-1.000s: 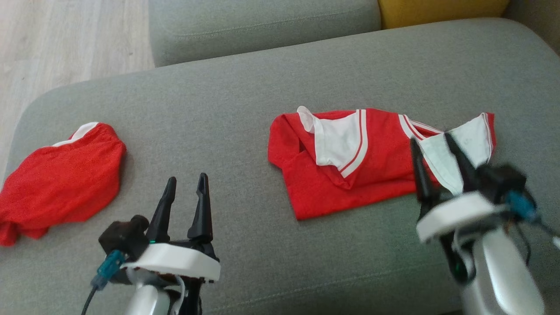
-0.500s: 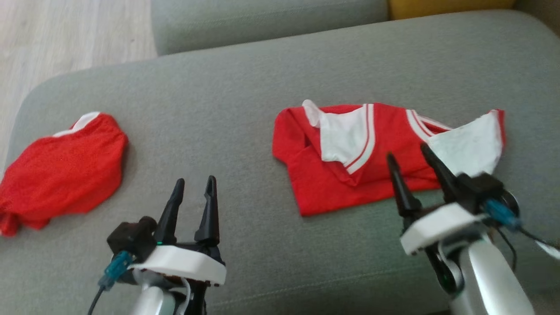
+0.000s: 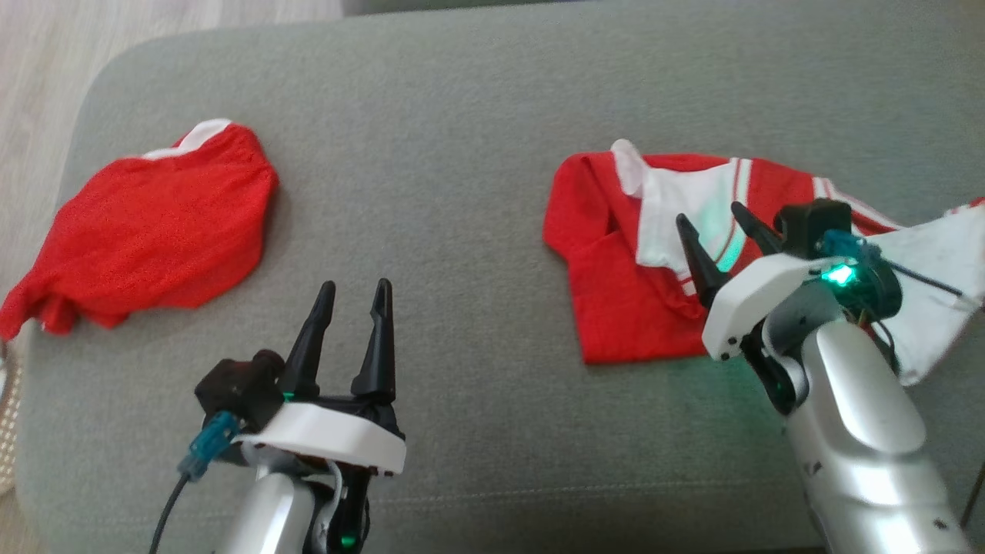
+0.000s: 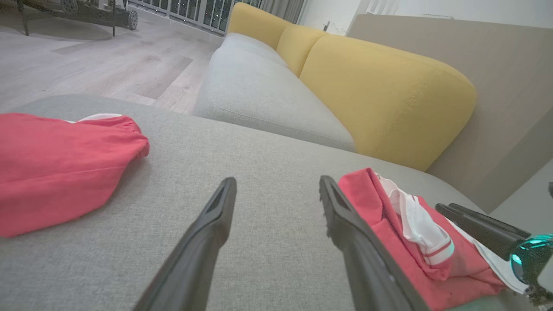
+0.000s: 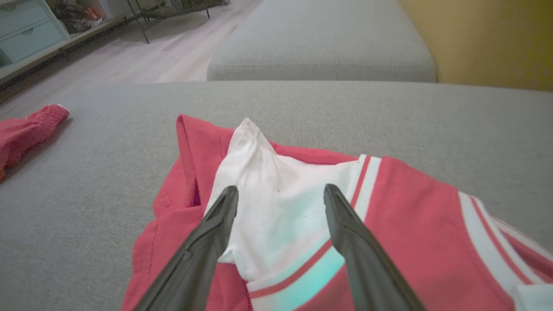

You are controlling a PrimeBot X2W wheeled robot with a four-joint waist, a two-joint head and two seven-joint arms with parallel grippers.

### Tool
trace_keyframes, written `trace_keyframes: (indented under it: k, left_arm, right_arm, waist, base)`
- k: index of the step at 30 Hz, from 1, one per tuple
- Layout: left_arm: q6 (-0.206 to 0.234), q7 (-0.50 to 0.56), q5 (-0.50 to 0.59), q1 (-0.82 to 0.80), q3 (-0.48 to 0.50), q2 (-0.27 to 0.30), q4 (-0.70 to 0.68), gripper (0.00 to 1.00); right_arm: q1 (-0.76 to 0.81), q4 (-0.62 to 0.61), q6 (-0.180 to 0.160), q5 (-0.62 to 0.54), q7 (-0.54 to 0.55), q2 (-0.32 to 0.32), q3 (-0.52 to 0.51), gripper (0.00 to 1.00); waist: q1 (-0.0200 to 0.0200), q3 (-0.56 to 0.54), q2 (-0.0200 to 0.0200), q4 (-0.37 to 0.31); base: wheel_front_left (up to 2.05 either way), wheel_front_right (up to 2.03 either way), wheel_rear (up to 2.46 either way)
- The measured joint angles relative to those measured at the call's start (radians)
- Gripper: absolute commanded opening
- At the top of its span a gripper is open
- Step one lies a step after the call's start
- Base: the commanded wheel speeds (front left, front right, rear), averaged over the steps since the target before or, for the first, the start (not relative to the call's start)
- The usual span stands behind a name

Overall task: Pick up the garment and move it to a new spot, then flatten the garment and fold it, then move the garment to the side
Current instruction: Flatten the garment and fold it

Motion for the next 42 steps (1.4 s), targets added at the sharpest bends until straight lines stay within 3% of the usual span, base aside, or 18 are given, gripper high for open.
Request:
trace_keyframes:
  k: [7, 9, 20, 25, 30, 37, 38, 39, 42]
  left_arm:
    - [-0.007, 0.0, 0.0, -0.021, -0.005, 0.0, 0.005, 1.0]
    - [-0.007, 0.0, 0.0, -0.023, -0.005, 0.0, 0.005, 1.0]
    - [-0.008, 0.0, -0.001, -0.025, -0.007, 0.0, 0.016, 1.0]
    - [-0.008, 0.0, -0.003, -0.028, -0.03, 0.0, 0.015, 1.0]
    - [-0.017, 0.0, -0.013, -0.06, -0.04, -0.001, 0.013, 1.0]
    - [-0.017, 0.0, -0.036, -0.102, -0.07, -0.001, 0.012, 1.0]
    - [-0.017, 0.0, -0.037, -0.105, -0.072, -0.001, 0.012, 1.0]
    - [-0.017, 0.0, -0.037, -0.107, -0.074, -0.001, 0.011, 1.0]
    - [-0.017, 0.0, -0.038, -0.111, -0.078, -0.001, 0.01, 1.0]
  right_arm:
    - [-0.086, 0.166, 0.0, 0.005, 0.047, -0.006, 0.006, 1.0]
    - [-0.099, 0.2, 0.0, 0.012, 0.056, -0.012, 0.022, 0.0]
    - [-0.211, 0.2, 0.0, 0.027, -0.02, -0.031, 0.008, 0.0]
    - [-0.374, 0.166, 0.0, 0.048, -0.018, -0.066, -0.032, 0.0]
    - [-0.585, 0.212, 0.0, 0.024, -0.007, -0.113, -0.134, 0.0]
    - [-0.761, 0.383, 0.0, -0.202, -0.113, -0.173, -0.395, 0.0]
    - [-0.772, 0.402, 0.0, -0.231, -0.129, -0.171, -0.415, 0.45]
    - [-0.778, 0.416, 0.0, -0.268, -0.149, -0.169, -0.43, 1.0]
    - [-0.783, 0.454, 0.0, -0.36, -0.177, -0.163, -0.505, 1.0]
  waist:
    - [0.0, 0.038, 0.0, 0.035]
    - [0.0, 0.043, 0.0, 0.038]
    - [0.0, 0.036, 0.0, 0.041]
    - [0.0, 0.049, 0.0, 0.053]
    - [0.0, 0.082, 0.0, 0.079]
    - [0.0, 0.139, 0.0, 0.149]
    - [0.0, 0.147, 0.0, 0.157]
    - [0.0, 0.155, 0.0, 0.163]
    - [0.0001, 0.175, 0.0, 0.173]
  base:
    - [0.0, 0.0, 0.0]
    - [0.0, 0.0, 0.0]
    - [0.0, 0.0, 0.0]
    - [0.0, 0.0, 0.0]
    - [0.0, 0.0, 0.0]
    - [0.0, 0.0, 0.0]
    - [0.0, 0.0, 0.0]
    - [0.0, 0.0, 0.0]
    - [0.0, 0.0, 0.0]
